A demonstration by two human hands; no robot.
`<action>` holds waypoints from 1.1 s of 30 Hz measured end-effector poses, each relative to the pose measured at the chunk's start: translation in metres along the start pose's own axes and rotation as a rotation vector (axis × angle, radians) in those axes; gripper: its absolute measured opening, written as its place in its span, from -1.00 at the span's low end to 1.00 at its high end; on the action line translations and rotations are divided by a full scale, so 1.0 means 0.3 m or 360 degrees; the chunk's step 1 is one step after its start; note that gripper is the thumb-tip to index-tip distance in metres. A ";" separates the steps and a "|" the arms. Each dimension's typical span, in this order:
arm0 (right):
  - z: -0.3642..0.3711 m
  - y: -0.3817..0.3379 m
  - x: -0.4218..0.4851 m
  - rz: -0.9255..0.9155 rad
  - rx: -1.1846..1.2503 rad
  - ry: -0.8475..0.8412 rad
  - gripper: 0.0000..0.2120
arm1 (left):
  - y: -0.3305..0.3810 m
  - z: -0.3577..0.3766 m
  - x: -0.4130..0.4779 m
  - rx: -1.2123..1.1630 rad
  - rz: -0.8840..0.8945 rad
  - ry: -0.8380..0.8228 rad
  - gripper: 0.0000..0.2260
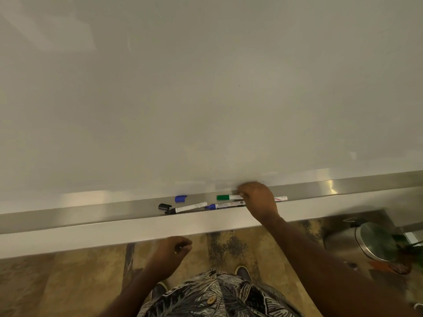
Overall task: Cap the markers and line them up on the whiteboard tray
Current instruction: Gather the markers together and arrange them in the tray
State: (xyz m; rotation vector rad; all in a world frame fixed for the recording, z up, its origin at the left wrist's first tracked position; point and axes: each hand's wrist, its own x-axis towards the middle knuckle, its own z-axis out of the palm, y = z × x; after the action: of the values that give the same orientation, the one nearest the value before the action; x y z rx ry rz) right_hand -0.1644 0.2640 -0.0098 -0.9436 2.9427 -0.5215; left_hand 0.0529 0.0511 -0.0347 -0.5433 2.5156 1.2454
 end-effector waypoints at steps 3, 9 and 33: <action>-0.049 0.061 -0.016 0.0371 0.0025 0.0255 -0.91 | -0.003 -0.005 0.002 -0.0013 0.0004 -0.0013 -0.88; -0.073 0.136 -0.028 0.0943 -0.0183 0.0036 -0.70 | 0.016 0.000 0.017 0.0001 0.0013 -0.0016 -0.85; -0.042 -0.049 -0.064 0.0537 0.0219 0.0335 -0.77 | 0.353 -0.049 0.179 -0.0557 0.0156 0.0115 -0.86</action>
State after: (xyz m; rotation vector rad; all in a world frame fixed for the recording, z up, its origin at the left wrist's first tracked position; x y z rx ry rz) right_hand -0.1419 0.2675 0.0051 -0.3875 3.0999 -0.8341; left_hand -0.0438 0.0870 0.0261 -0.5538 2.4175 1.7490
